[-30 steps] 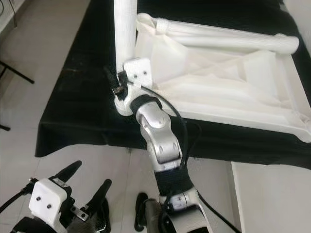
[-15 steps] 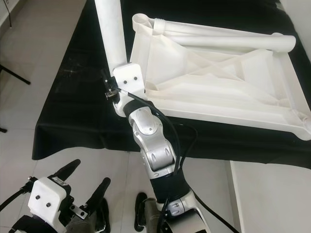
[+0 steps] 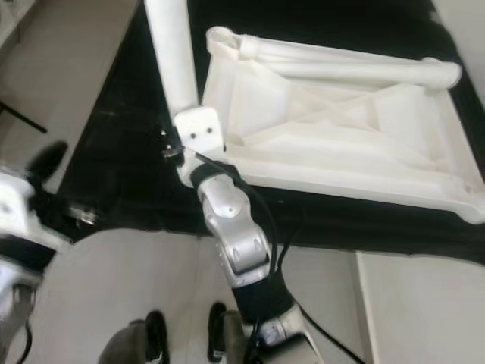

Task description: Building children table

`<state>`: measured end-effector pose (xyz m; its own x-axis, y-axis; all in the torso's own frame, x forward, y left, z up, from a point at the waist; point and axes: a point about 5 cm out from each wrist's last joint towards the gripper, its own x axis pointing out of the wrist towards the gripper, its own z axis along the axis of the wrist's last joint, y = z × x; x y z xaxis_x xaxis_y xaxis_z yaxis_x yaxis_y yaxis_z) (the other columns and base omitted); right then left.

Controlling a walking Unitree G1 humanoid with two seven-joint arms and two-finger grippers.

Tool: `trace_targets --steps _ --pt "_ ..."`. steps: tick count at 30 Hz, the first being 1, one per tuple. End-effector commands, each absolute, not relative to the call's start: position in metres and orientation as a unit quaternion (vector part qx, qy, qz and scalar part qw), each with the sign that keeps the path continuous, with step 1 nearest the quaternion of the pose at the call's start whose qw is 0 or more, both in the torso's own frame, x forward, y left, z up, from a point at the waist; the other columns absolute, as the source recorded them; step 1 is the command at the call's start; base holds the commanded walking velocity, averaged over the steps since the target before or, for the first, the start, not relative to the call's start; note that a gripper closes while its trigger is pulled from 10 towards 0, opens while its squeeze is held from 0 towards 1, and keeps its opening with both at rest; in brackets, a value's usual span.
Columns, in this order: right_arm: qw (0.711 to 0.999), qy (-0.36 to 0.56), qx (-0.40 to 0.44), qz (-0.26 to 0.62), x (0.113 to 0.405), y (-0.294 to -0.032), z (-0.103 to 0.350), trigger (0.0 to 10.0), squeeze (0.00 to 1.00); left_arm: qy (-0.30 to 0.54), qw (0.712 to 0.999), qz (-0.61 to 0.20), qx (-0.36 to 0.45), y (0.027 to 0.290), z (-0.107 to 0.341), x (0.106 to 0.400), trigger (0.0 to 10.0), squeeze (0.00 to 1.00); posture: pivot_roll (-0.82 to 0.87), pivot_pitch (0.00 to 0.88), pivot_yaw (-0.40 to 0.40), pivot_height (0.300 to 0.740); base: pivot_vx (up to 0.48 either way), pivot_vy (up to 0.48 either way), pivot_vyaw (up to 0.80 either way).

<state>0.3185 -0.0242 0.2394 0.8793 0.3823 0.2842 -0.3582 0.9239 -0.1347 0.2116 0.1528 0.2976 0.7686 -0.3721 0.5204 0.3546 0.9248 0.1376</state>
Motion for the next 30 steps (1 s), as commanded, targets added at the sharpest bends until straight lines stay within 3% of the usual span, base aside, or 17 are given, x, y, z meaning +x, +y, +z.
trace_targets --steps 1,8,22,23,24,25,30 --pt "0.981 -0.035 -0.01 0.189 0.32 -0.013 0.192 10.0 0.0 -0.271 0.931 -0.244 -0.005 0.15 0.306 0.217 10.0 0.0 -0.15 0.314 -0.096 0.74 0.0 0.0 0.0" --pt "0.98 -0.04 -0.007 0.196 0.318 -0.009 0.195 10.0 0.0 -0.293 0.872 -0.391 -0.015 0.124 0.355 0.239 10.0 0.0 -0.14 0.301 -0.09 0.74 0.0 0.0 0.0" --pt "0.977 -0.044 -0.001 0.206 0.315 0.0 0.197 10.0 0.0 -0.195 0.855 -0.478 -0.054 0.112 0.394 0.288 10.0 0.0 -0.16 0.294 -0.076 0.74 0.0 0.0 0.0" --pt "0.977 -0.045 -0.001 0.207 0.315 0.0 0.197 10.0 0.0 -0.179 0.849 -0.495 -0.052 0.11 0.394 0.289 1.5 0.0 -0.16 0.294 -0.073 0.74 0.0 0.0 0.0" --pt "0.977 -0.045 -0.001 0.207 0.315 0.0 0.197 10.0 0.0 -0.179 0.849 -0.495 -0.052 0.11 0.394 0.289 1.5 0.0 -0.16 0.294 -0.073 0.74 0.0 0.0 0.0" --pt "0.977 -0.044 -0.001 0.206 0.315 0.001 0.197 10.0 0.0 -0.151 0.835 -0.528 -0.043 0.105 0.39 0.289 0.0 0.0 -0.16 0.293 -0.069 0.74 0.0 0.0 0.0" --pt "0.978 -0.044 0.0 0.206 0.315 0.001 0.197 10.0 0.0 -0.119 0.822 -0.556 -0.02 0.097 0.382 0.288 0.0 0.0 -0.16 0.295 -0.069 0.74 0.0 0.0 0.0"
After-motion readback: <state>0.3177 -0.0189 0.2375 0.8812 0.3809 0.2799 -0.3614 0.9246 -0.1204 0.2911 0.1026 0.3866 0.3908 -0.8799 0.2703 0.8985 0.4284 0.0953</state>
